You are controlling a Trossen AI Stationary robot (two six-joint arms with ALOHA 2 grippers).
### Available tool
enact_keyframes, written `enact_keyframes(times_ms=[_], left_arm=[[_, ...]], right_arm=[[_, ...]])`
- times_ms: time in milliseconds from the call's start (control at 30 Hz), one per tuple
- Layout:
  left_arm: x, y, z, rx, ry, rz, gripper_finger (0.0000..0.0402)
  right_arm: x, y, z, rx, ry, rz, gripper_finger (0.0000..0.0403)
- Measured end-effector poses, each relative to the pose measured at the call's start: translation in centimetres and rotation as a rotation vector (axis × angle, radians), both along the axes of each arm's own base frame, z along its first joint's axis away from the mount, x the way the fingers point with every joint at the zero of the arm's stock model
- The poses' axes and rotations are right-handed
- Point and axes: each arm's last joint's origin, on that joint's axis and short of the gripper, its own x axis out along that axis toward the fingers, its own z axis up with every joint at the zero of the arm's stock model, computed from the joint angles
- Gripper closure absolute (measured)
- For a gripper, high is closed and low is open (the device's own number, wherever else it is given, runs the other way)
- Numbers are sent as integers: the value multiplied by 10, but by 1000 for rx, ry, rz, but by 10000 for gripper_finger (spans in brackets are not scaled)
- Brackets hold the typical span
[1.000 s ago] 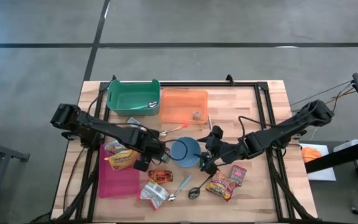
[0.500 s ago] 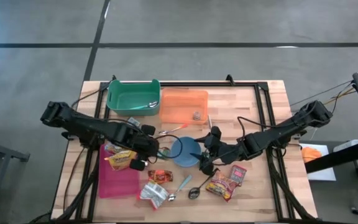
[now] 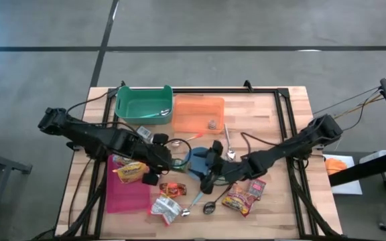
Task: Pick & Place Food Item
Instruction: Put the green spice bottle into the orange bin
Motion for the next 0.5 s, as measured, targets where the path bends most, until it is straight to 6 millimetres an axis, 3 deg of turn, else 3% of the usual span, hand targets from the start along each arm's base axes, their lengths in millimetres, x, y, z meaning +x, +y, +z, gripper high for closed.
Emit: enact_keyframes(times_ms=[267, 500], left_arm=[[-3, -1, -2, 8, 32, -23, 231], [-3, -4, -3, 13, 22, 7, 231]], right_arm=[[24, 14, 8, -65, 101, 6, 111], [18, 22, 17, -77, 132, -10, 111]])
